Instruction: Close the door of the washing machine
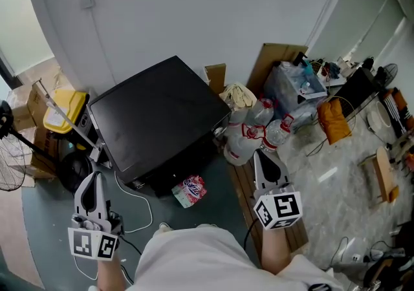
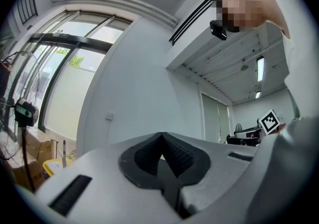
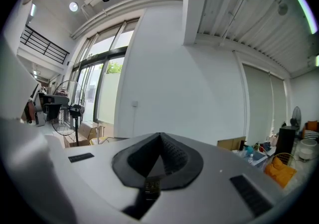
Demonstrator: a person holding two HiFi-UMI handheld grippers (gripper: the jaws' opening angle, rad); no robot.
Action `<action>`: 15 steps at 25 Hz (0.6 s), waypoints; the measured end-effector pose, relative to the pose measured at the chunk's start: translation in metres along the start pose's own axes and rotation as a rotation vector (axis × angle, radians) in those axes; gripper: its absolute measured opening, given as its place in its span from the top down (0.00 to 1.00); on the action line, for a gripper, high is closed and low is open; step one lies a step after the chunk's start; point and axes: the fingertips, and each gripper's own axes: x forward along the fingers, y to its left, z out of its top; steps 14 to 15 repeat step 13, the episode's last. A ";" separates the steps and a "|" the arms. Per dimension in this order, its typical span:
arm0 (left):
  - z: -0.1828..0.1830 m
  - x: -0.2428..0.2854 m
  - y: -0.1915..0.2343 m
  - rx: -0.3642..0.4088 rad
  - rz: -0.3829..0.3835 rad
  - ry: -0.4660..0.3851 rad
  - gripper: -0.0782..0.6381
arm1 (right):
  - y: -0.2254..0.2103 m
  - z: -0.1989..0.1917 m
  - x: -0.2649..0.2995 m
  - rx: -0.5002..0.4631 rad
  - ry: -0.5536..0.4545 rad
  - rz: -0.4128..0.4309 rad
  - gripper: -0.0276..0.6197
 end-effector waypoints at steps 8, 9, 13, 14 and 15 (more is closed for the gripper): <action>-0.004 -0.004 0.000 -0.001 -0.019 0.022 0.88 | 0.008 -0.006 -0.007 0.009 0.013 -0.007 0.96; -0.005 -0.004 0.000 -0.001 -0.020 0.025 0.89 | 0.010 -0.007 -0.008 0.009 0.016 -0.007 0.96; -0.007 -0.002 0.001 -0.001 -0.030 0.029 0.88 | 0.010 -0.011 -0.008 0.007 0.024 -0.012 0.96; -0.007 -0.002 0.001 -0.001 -0.030 0.029 0.88 | 0.010 -0.011 -0.008 0.007 0.024 -0.012 0.96; -0.007 -0.002 0.001 -0.001 -0.030 0.029 0.88 | 0.010 -0.011 -0.008 0.007 0.024 -0.012 0.96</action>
